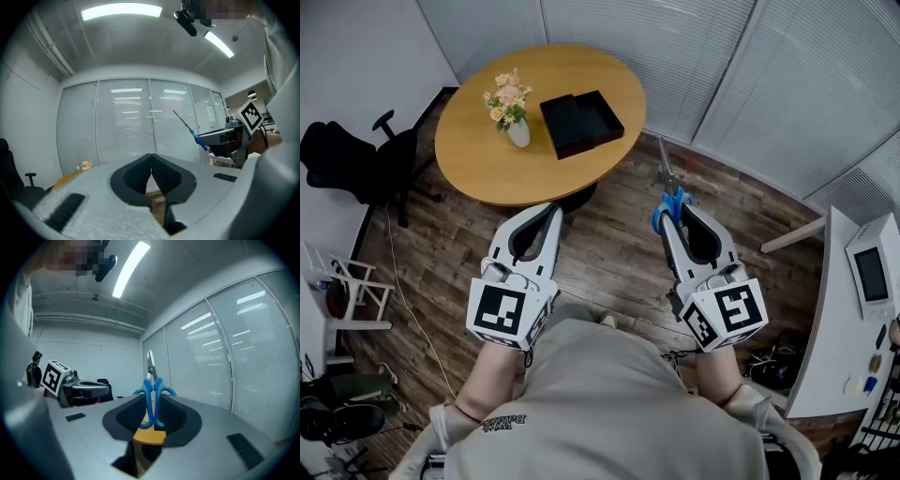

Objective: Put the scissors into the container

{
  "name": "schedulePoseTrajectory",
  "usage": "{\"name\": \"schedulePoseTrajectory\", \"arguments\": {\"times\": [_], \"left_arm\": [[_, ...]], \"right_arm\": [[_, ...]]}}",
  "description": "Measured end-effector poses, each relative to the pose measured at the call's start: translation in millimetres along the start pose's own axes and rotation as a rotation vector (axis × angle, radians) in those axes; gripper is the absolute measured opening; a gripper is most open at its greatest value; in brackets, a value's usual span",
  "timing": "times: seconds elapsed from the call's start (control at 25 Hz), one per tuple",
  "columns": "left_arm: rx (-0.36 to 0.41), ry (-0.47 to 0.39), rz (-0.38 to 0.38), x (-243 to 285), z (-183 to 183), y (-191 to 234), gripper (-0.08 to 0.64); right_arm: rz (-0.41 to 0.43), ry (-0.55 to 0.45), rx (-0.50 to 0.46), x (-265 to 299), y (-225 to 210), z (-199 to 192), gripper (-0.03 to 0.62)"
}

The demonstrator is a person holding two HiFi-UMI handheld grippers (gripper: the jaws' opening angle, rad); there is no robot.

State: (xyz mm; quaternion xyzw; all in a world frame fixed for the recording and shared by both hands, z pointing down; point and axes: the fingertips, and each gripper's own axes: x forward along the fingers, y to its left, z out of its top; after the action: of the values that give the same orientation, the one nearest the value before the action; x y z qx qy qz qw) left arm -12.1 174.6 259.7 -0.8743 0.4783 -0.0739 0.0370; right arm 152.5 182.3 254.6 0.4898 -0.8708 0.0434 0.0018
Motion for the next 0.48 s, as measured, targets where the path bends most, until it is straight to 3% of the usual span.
{"name": "schedulePoseTrajectory", "arguments": {"times": [0.32, 0.48], "left_arm": [[0.005, 0.002, 0.002, 1.5, -2.1, -7.6, 0.021], [0.002, 0.000, 0.005, 1.3, -2.1, -9.4, 0.021]], "right_arm": [[-0.003, -0.002, -0.007, -8.8, -3.3, -4.0, 0.101], [-0.020, -0.002, -0.062, -10.4, -5.2, -0.9, 0.101]]}}
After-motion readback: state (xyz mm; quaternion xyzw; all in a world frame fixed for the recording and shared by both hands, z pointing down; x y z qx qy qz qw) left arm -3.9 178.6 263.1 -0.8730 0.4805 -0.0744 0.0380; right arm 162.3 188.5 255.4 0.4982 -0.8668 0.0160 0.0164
